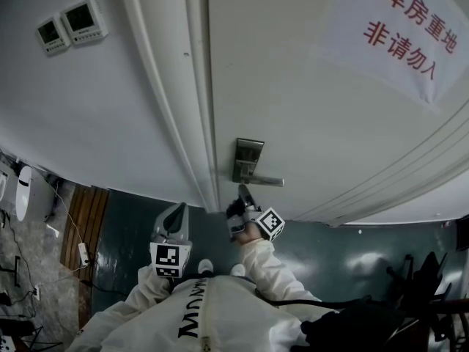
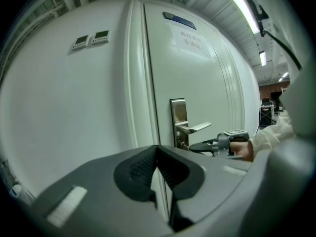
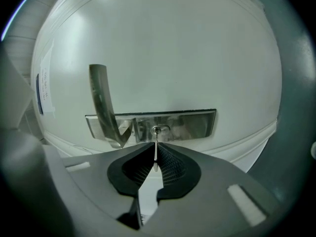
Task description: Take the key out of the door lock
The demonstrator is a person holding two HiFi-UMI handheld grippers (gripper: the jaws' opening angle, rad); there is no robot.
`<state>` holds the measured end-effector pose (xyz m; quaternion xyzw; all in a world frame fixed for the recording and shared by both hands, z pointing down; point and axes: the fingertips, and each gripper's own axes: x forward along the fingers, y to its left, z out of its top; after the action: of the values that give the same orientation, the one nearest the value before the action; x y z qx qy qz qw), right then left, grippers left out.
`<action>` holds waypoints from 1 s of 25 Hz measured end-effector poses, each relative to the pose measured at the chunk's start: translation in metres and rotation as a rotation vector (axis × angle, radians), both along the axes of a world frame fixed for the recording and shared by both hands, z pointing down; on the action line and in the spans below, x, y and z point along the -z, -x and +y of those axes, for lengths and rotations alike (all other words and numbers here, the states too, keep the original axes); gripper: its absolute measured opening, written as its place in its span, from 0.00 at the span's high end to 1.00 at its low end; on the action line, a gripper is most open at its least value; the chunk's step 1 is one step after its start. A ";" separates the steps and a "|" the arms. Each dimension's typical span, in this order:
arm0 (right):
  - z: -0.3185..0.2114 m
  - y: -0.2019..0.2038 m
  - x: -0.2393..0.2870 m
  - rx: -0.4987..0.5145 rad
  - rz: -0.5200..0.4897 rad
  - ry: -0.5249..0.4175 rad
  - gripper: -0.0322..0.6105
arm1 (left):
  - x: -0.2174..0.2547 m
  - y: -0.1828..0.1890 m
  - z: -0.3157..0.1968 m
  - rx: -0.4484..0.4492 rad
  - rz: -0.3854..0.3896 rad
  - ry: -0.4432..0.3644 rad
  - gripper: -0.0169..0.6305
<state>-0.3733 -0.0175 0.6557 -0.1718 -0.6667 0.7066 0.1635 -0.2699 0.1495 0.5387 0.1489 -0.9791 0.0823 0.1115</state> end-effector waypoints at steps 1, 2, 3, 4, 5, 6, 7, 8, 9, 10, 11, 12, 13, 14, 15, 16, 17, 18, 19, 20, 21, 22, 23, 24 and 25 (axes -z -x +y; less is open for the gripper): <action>0.002 -0.008 -0.002 0.007 0.003 -0.001 0.92 | 0.000 0.000 -0.001 -0.003 0.000 -0.001 0.97; 0.003 -0.015 -0.004 0.016 0.007 -0.007 0.92 | -0.001 0.000 -0.002 -0.007 -0.001 -0.003 0.97; 0.003 -0.020 -0.007 0.024 0.009 -0.016 0.92 | -0.001 0.001 -0.003 -0.013 -0.004 -0.004 0.97; 0.003 -0.024 -0.009 0.031 0.009 -0.027 0.92 | -0.001 0.000 -0.005 -0.018 -0.006 -0.005 0.97; 0.002 -0.027 -0.010 0.035 0.008 -0.037 0.92 | -0.001 0.000 -0.007 -0.024 -0.006 -0.006 0.97; 0.001 -0.030 -0.011 0.037 0.006 -0.045 0.92 | -0.002 -0.002 -0.008 -0.028 -0.006 -0.007 0.97; 0.000 -0.033 -0.010 0.038 0.005 -0.050 0.92 | -0.003 -0.003 -0.010 -0.032 -0.005 -0.010 0.97; -0.001 -0.036 -0.009 0.038 0.002 -0.054 0.92 | -0.003 -0.004 -0.012 -0.036 -0.004 -0.011 0.97; -0.002 -0.039 -0.008 0.038 -0.003 -0.063 0.92 | -0.003 -0.004 -0.013 -0.040 -0.005 -0.012 0.97; -0.003 -0.040 -0.007 0.041 -0.010 -0.079 0.92 | -0.002 -0.004 -0.015 -0.045 -0.007 -0.012 0.97; -0.004 -0.041 -0.005 0.044 -0.019 -0.099 0.92 | -0.002 -0.004 -0.016 -0.049 -0.009 -0.013 0.97; -0.005 -0.041 -0.003 0.047 -0.034 -0.121 0.92 | -0.001 -0.003 -0.017 -0.052 -0.010 -0.013 0.97; -0.005 -0.042 -0.001 0.051 -0.050 -0.147 0.92 | -0.002 -0.003 -0.018 -0.055 -0.011 -0.015 0.97; -0.006 -0.043 0.001 0.055 -0.062 -0.177 0.92 | -0.002 -0.003 -0.018 -0.056 -0.010 -0.016 0.97; -0.007 -0.044 0.003 0.059 -0.071 -0.208 0.92 | -0.003 -0.003 -0.018 -0.058 -0.008 -0.017 0.97; -0.008 -0.044 0.005 0.061 -0.075 -0.239 0.92 | -0.004 -0.003 -0.019 -0.059 -0.006 -0.017 0.97; -0.010 -0.045 0.006 0.063 -0.079 -0.274 0.92 | -0.004 -0.003 -0.019 -0.060 -0.004 -0.018 0.97; -0.012 -0.046 0.008 0.065 -0.085 -0.317 0.92 | -0.005 -0.003 -0.021 -0.062 -0.004 -0.019 0.97; -0.015 -0.046 0.009 0.069 -0.094 -0.367 0.92 | -0.004 -0.002 -0.022 -0.065 -0.004 -0.019 0.97; -0.017 -0.047 0.011 0.073 -0.104 -0.421 0.92 | -0.004 -0.001 -0.024 -0.068 -0.005 -0.019 0.97; -0.019 -0.047 0.013 0.078 -0.115 -0.475 0.92 | -0.004 -0.001 -0.025 -0.072 -0.006 -0.020 0.97; -0.021 -0.048 0.015 0.082 -0.125 -0.527 0.92 | -0.004 0.000 -0.026 -0.076 -0.007 -0.020 0.97; -0.022 -0.048 0.017 0.083 -0.135 -0.575 0.92 | -0.004 0.001 -0.028 -0.078 -0.008 -0.021 0.97; -0.024 -0.048 0.020 0.083 -0.144 -0.623 0.92 | -0.005 0.003 -0.029 -0.081 -0.008 -0.021 0.97; -0.027 -0.049 0.022 0.081 -0.152 -0.675 0.92 | -0.005 0.004 -0.031 -0.084 -0.007 -0.023 0.97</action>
<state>-0.3247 -0.0440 0.6339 -0.1867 -0.8656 0.4244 0.1891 -0.2735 0.1190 0.5438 0.1906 -0.9733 0.0762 0.1029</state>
